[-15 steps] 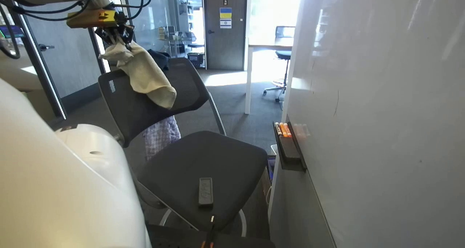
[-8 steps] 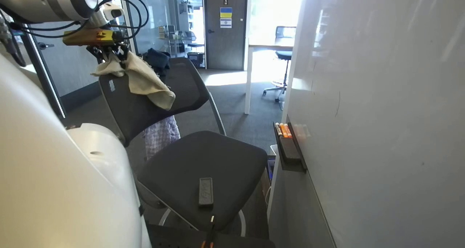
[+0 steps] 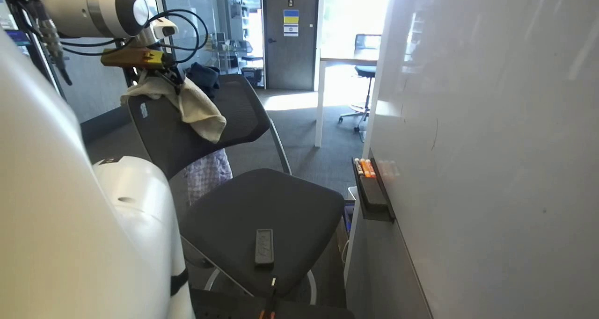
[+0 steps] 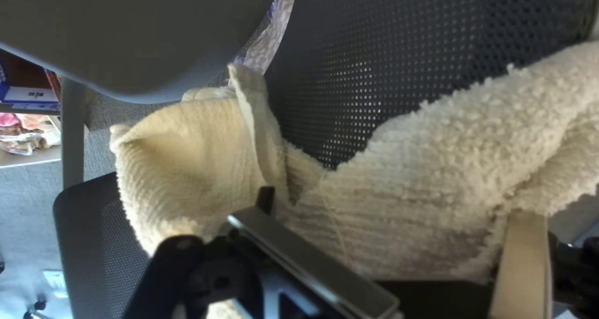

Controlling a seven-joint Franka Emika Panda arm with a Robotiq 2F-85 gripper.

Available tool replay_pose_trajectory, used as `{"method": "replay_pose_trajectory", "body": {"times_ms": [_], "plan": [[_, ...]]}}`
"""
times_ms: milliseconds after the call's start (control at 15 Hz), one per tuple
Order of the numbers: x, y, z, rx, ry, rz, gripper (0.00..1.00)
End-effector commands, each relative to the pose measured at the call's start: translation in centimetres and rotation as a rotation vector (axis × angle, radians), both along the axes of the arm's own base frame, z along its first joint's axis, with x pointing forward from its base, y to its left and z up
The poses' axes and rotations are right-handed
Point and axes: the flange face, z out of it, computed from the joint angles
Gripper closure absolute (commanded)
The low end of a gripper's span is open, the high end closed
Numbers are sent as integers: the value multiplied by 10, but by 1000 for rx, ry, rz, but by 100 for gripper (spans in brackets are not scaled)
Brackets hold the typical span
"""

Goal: Put the clothing onto the backrest of the chair

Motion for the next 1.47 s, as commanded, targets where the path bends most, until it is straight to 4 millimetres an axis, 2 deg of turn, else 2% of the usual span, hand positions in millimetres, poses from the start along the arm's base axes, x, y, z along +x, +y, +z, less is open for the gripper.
{"method": "replay_pose_trajectory", "body": {"times_ms": [0, 267, 467, 800, 1000, 1067, 1400], "plan": [[6, 4, 28, 102, 39, 40, 0], [5, 11, 68, 210, 98, 70, 0], [9, 7, 88, 264, 121, 68, 0], [17, -9, 98, 319, 195, 60, 0], [19, -15, 91, 365, 268, 87, 0], [12, -4, 87, 380, 302, 112, 0], [-8, 11, 32, 375, 431, 155, 0]]}}
